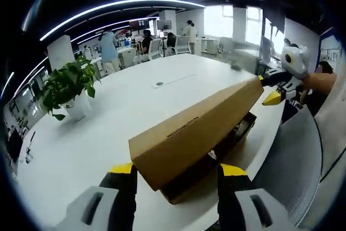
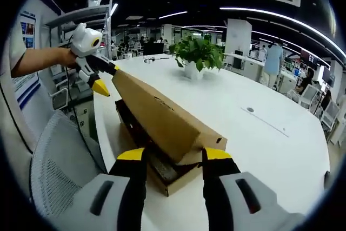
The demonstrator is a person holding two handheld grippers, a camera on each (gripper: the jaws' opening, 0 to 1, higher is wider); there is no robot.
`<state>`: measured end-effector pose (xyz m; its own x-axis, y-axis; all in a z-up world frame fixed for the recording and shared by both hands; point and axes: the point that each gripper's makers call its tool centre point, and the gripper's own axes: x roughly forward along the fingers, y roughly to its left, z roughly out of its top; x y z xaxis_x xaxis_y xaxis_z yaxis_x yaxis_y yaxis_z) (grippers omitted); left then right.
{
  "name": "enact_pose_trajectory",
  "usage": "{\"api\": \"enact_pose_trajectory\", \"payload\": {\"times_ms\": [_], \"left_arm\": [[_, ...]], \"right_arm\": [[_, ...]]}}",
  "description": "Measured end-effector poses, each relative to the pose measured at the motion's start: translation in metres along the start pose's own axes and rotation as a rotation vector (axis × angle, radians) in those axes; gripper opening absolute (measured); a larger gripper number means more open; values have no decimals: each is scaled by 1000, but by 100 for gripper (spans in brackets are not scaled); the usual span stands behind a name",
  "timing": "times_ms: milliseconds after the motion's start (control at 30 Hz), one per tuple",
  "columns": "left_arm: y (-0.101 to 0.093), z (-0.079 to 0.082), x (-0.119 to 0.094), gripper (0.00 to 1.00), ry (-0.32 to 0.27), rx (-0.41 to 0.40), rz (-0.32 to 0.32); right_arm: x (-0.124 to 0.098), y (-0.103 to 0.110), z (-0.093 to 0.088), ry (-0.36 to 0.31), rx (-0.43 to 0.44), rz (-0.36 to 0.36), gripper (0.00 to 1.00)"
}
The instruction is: Operate the shoe box by opening the lid, removing the specified soft item, and placing it in the target area until the item is outside and the box remains undamaged.
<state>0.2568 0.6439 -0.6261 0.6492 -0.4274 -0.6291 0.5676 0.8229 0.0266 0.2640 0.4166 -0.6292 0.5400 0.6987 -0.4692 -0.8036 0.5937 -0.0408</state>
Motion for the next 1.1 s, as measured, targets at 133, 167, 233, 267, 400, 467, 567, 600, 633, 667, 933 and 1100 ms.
{"api": "enact_pose_trajectory", "payload": {"times_ms": [133,167,233,267,400,467,567,600,633,667,933,1100], "left_arm": [[7,10,1,60,-13,13,11],[8,12,1,60,-16,15,14],[12,16,1,58,-24,13,21],[14,19,1,58,-32,10,25],[20,27,3,55,-50,18,43],[24,32,3,52,-63,21,60],[31,40,5,47,-87,16,89],[32,41,5,47,-91,17,94],[33,43,6,46,-96,19,100],[35,45,7,46,-98,26,109],[52,57,10,33,-121,49,169],[63,65,13,25,-130,52,199]], "right_arm": [[1,-8,11,-13,27,-12,38],[1,-8,12,-14,29,-13,38],[2,-12,17,-19,28,-21,37],[2,-14,19,-22,27,-25,37],[4,-19,25,-34,26,-35,36],[5,-22,28,-38,22,-39,37],[6,-27,33,-47,24,-44,37],[6,-29,35,-50,23,-47,37],[7,-31,36,-52,23,-51,37],[7,-32,37,-53,22,-52,36],[12,-47,47,-61,18,-75,32],[15,-55,52,-64,13,-88,31]]}}
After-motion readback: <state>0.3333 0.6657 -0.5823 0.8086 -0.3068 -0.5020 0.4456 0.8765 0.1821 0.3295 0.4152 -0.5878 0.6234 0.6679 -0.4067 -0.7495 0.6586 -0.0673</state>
